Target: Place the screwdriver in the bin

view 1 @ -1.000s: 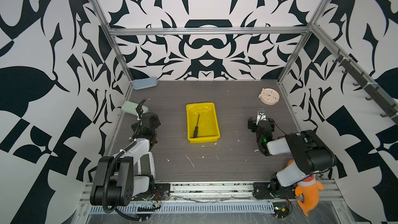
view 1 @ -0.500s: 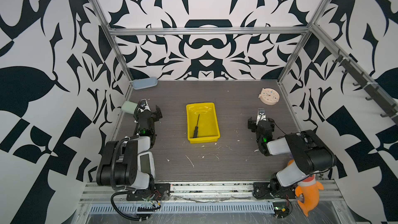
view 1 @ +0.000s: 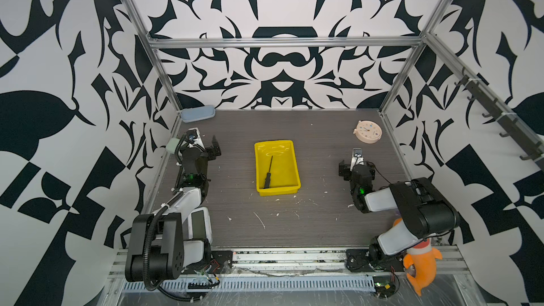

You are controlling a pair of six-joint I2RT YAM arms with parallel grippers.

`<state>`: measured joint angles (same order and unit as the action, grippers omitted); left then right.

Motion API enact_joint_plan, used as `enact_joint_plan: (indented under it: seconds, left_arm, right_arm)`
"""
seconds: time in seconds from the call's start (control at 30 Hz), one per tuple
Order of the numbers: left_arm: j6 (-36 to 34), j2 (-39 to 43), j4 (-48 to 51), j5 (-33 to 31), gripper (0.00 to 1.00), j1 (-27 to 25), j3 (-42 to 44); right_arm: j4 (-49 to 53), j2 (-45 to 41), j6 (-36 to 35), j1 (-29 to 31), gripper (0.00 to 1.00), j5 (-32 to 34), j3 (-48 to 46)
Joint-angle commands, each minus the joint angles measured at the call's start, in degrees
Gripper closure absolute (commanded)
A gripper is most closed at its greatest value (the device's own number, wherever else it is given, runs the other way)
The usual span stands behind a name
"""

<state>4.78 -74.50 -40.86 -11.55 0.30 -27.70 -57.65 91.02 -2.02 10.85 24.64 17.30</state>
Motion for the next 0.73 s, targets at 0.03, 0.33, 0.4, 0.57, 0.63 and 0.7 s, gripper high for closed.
enact_joint_plan:
  seconds: [0.03,0.33,0.4,0.57,0.63,0.7]
  left_arm:
    - [-0.36,-4.7,-2.51,-0.47,0.01,0.9,5.99]
    - [0.91,-15.47,-30.76,3.83,0.01,3.43,15.56]
    - [1.23,-13.76,-23.07,4.7,0.01,3.4,13.02]
    - [-0.52,-13.91,-10.38,8.24,0.01,3.38,6.41]
    - [-0.5,-14.35,-10.56,8.04,0.01,3.4,6.08]
    - [-0.61,-14.31,-10.44,7.95,0.01,3.4,6.04]
  right_arm:
    - [-1.2,-0.6,0.39,-0.26,0.0,0.23,0.97]
    - [-1.15,-0.65,0.55,-0.29,0.0,0.01,1.04]
    - [-1.03,-0.61,0.53,-0.28,0.0,0.05,1.07]
    - [1.56,-0.86,1.98,-1.92,0.0,-3.49,2.15]
    - [2.35,-1.24,2.33,-2.71,0.0,-4.68,2.21]
    - [1.14,-1.12,1.91,-2.68,0.0,-4.52,1.73]
